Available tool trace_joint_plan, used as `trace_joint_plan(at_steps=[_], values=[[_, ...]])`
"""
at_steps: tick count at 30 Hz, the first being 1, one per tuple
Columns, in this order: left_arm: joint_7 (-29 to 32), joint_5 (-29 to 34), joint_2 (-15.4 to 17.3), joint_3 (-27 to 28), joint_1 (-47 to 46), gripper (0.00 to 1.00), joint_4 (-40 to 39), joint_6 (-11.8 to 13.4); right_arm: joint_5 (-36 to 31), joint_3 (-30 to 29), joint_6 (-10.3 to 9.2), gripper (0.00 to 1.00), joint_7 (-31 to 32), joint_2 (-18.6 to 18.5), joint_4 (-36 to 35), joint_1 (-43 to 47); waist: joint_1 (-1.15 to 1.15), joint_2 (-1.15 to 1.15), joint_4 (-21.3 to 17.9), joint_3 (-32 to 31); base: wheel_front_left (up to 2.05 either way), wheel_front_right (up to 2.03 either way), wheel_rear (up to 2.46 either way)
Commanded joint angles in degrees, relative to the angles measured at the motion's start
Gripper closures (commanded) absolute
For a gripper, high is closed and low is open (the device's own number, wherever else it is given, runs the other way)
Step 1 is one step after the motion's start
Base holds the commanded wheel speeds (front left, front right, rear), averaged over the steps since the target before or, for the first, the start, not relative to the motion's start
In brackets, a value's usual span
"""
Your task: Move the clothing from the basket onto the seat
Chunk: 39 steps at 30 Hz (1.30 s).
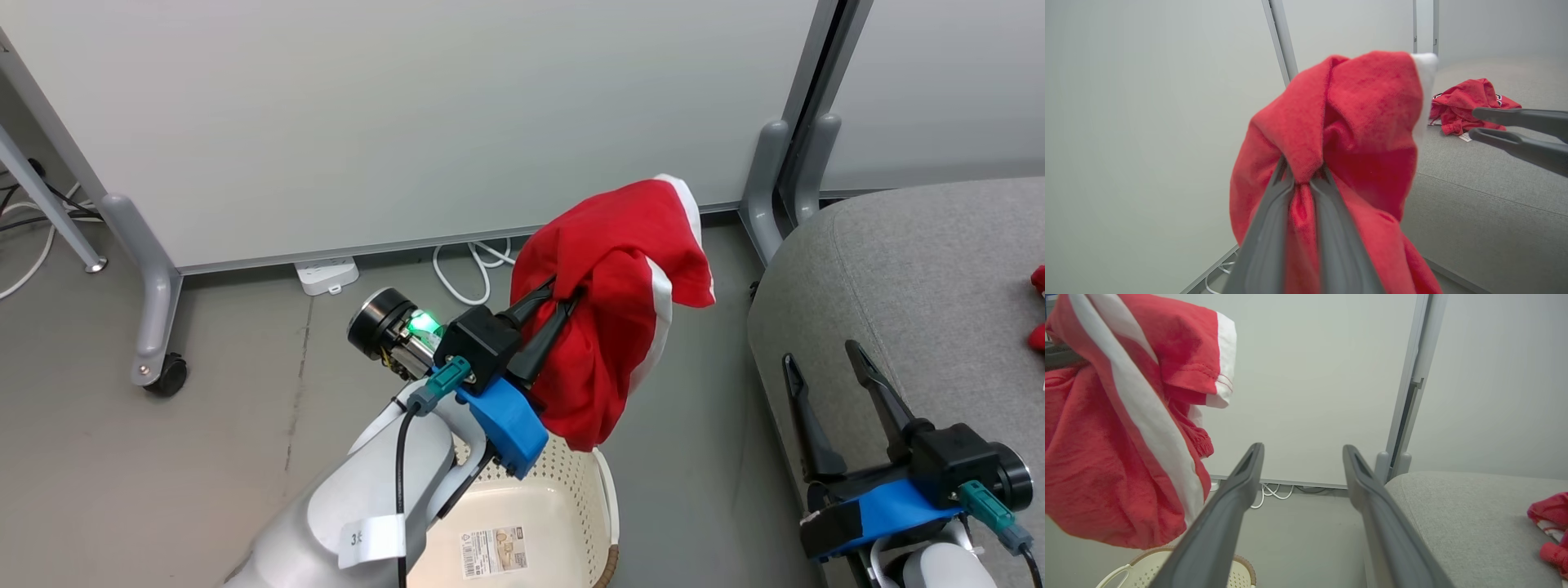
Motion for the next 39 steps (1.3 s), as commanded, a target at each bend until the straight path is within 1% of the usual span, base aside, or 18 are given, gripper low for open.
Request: trace_joint_plan(at_steps=[1, 6, 11, 18, 22, 26, 35, 36, 37, 39], values=[[-0.3, 0.3, 0.3, 0.2, 0.6, 1.00, -0.3, 0.0, 0.0, 0.2, 0.01, 0.00, 0.0, -0.4, 0.1, 0.7, 0.01, -0.01, 0.1, -0.2, 0.00, 0.00, 0.00], [-0.3, 0.5, 0.5, 0.0, 1.3, 1.00, -0.5, -0.2, 0.2, 1.7, 0.01, 0.00, 0.0, -0.8, -0.1, 1.2, 0.01, -0.01, 0.3, -0.5, 0.00, 0.00, 0.00], [-0.3, 0.6, 0.4, 0.0, 1.3, 1.00, -0.5, -0.3, 0.6, 4.9, 0.01, 0.00, 0.0, -1.3, 0.2, 0.3, 0.01, -0.01, 0.5, -0.6, 0.00, 0.00, 0.00], [-0.3, 0.9, 0.1, 0.0, 0.7, 1.00, -0.7, -0.3, 1.3, 12.6, 0.01, 0.00, -0.1, -2.4, 1.3, -3.2, 0.01, -0.01, 0.7, 0.2, 0.00, 0.00, 0.00], [-0.3, 1.3, -0.2, -0.3, -0.1, 1.00, -0.8, -0.5, 1.4, 16.0, 0.01, 0.00, 0.0, -2.7, 2.3, -6.2, 0.01, -0.01, 1.0, 0.8, 0.00, 0.00, 0.00], [-0.3, 1.7, -0.6, -0.5, -0.6, 1.00, -1.1, -0.6, 1.2, 19.8, 0.01, 0.00, 0.0, -3.0, 4.8, -10.6, 0.01, -0.01, 1.7, 1.7, 0.00, 0.00, 0.00], [-0.3, 2.4, -1.4, -0.8, -1.3, 1.00, -1.6, -0.9, 1.3, 23.4, 0.01, 0.00, 0.0, -2.2, 11.8, -16.9, 0.01, -0.01, 2.6, 2.8, 0.00, 0.00, 0.00], [-0.3, 2.5, -1.5, -0.8, -1.3, 1.00, -1.7, -0.9, 1.5, 23.5, 0.01, 0.72, 0.0, -2.2, 12.2, -17.2, 0.01, -0.01, 2.6, 2.9, 0.00, 0.00, 0.00], [-0.3, 2.5, -1.5, -0.9, -1.3, 1.00, -1.6, -0.9, 1.7, 23.6, 0.01, 1.00, 0.0, -2.2, 12.6, -17.4, 0.01, -0.01, 2.7, 3.0, 0.00, 0.00, 0.00], [-0.3, 2.4, -1.6, -0.8, -1.4, 1.00, -1.6, -1.0, 2.2, 23.7, 0.01, 1.00, 0.0, -2.1, 13.0, -17.8, 0.01, -0.01, 2.7, 3.0, 0.00, 0.00, 0.00]])
